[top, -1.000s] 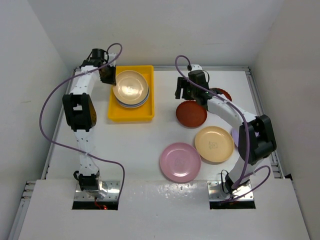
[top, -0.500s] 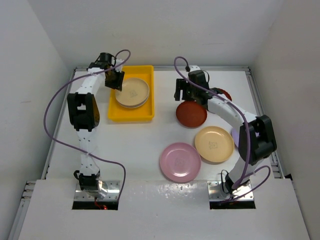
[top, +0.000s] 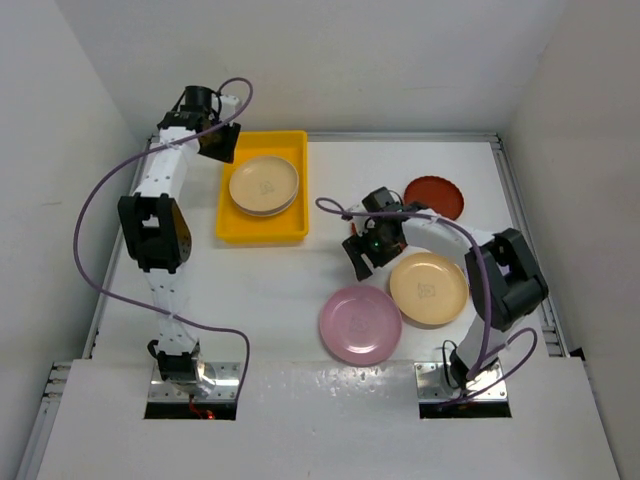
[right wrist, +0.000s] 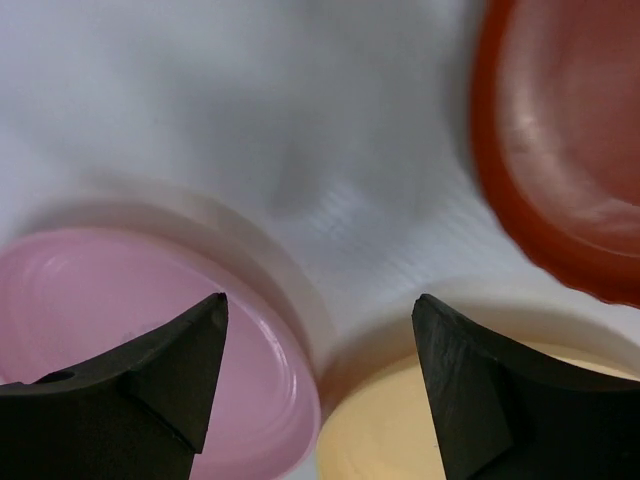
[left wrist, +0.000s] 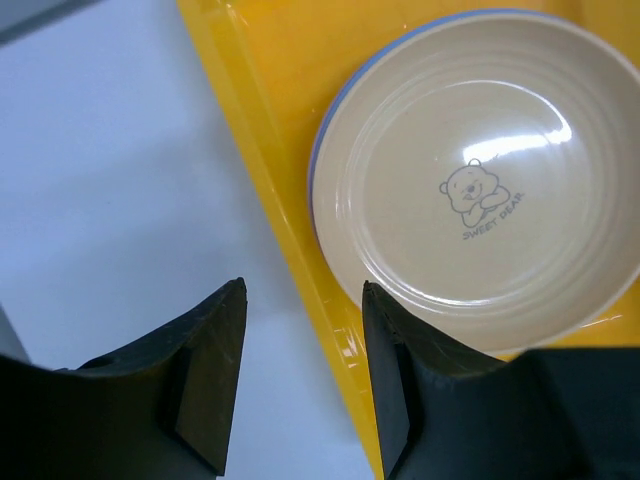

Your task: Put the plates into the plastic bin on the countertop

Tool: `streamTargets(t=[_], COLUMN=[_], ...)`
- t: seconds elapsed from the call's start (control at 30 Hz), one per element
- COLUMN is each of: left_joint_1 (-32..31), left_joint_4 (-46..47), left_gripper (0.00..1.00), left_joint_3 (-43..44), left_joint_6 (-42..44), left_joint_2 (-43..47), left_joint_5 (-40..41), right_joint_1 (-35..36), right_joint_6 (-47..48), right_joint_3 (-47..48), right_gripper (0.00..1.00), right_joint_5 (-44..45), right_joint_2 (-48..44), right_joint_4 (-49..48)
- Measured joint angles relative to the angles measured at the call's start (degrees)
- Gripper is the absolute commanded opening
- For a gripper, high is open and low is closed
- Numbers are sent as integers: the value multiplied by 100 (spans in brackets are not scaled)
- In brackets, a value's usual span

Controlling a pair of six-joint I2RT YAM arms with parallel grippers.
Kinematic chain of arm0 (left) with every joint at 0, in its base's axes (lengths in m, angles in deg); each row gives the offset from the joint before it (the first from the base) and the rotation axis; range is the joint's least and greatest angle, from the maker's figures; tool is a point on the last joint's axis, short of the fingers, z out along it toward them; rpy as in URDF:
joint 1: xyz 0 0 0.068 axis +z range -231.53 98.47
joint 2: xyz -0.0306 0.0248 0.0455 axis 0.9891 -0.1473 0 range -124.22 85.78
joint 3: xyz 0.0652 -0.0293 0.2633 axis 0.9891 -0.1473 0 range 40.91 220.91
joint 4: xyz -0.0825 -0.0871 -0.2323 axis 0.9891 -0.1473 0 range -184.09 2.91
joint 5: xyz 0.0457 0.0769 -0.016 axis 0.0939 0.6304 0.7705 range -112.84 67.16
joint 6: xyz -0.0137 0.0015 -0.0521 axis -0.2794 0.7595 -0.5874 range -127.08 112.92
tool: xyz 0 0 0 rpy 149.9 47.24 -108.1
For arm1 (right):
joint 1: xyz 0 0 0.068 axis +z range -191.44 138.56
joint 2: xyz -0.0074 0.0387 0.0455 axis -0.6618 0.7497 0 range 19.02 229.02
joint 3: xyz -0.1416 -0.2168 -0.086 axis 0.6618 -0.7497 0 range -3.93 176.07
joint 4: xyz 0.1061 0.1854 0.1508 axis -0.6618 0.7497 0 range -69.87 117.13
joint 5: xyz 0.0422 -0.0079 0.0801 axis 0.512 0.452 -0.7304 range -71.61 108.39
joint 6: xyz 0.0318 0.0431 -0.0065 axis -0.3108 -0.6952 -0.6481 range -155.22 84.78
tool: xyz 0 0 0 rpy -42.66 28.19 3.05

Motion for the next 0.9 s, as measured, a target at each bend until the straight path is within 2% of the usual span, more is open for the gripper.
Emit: streamTargets(t=[0.13,0.17,0.27,0.3,0.4,0.67,0.8,0.9], left_joint_1=[9,11,33,39,85,249,343,448], left_joint_4=[11,7,4,2,-17,-79,-79,-76], left_gripper=[53,53,53,53,53,53,53,53], left_joint_3=[-74,-144,-299,-363,-568,-699,-699,-704], left_joint_6=[-2,-2,-4,-4,-9,-4,-4,-4], left_joint_2=[361,455,553,566,575,625,656,669], left_joint_5=[15,17,20,17,20,15,-24,-70], right_joint_1=[203,245,332,343,376,393,201,28], right_joint_6=[291,345,428,444,466,374,245,-332], right_joint_3=[-4,-4,-4,-4,0,555,1464,2472], right_gripper=[53,44,29,19,0,0,0,0], right_joint_5=[-243,-330,-503,-538,-719,-1023,-1620,-1969], right_joint_2=[328,439,697,758,824,553,243,278], right_joint_4=[125,133,175,190,291,566,584,415])
